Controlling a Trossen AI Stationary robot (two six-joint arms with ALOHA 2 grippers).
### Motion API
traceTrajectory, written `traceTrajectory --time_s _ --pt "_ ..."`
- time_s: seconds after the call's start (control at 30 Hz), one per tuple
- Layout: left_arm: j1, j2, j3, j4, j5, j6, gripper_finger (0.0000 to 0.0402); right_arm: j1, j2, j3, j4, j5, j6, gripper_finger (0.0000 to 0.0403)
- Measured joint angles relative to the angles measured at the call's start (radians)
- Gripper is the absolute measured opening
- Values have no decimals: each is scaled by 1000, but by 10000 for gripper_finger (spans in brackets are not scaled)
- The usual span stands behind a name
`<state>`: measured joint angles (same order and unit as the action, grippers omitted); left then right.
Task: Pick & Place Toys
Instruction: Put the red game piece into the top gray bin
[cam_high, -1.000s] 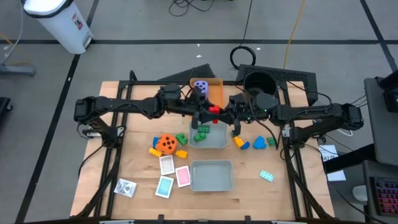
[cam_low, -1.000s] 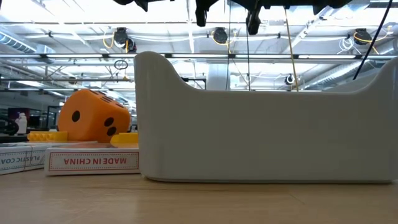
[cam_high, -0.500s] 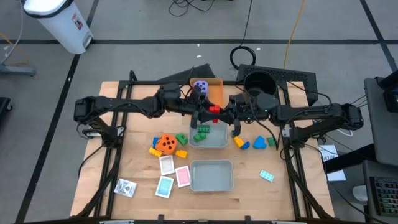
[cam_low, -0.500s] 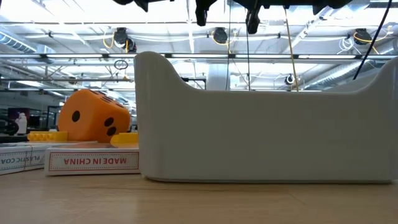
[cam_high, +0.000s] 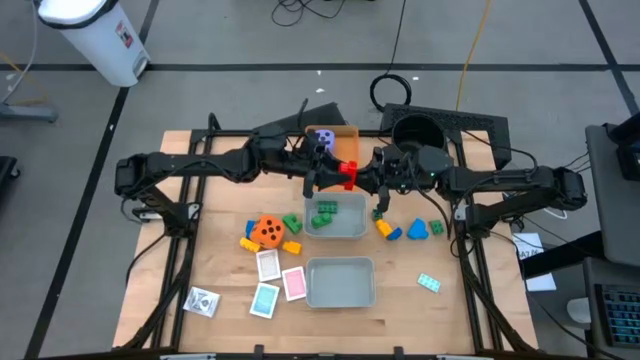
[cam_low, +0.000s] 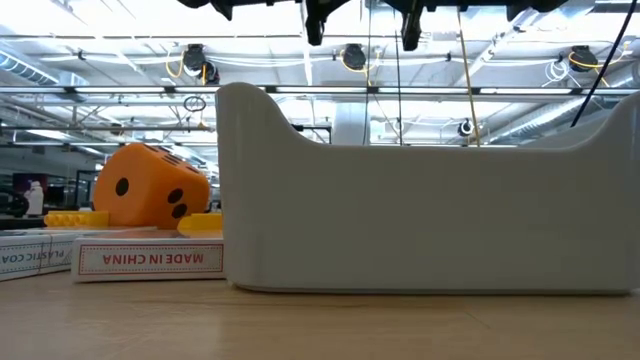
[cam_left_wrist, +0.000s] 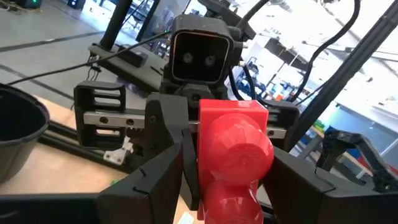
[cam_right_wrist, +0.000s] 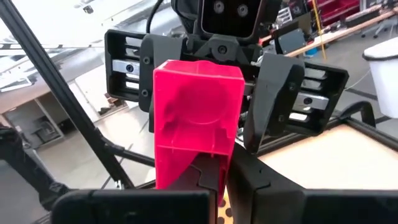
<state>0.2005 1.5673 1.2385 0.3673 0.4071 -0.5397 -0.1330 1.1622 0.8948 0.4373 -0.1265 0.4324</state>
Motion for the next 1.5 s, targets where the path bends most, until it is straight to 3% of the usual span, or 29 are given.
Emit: traceTrajectory --time_s 0.23,0.47,0.67,0.87,1.17,1.5 --pt "-4 0 0 0 -8 11 207 -6 1 0 -1 -5 -1 4" --pt "-4 0 0 1 -4 22 133 -6 1 0 -6 -4 -1 4" --pt "-5 0 0 1 -3 33 131 -6 1 0 -4 -5 -2 13" --pt "-5 0 0 1 1 33 150 -6 1 0 -2 -20 0 47" --pt "9 1 0 6 22 30 132 -10 -10 1 -6 -36 0 127" --pt "49 -62 0 -56 39 64 133 -75 -121 4 -135 -35 -3 180"
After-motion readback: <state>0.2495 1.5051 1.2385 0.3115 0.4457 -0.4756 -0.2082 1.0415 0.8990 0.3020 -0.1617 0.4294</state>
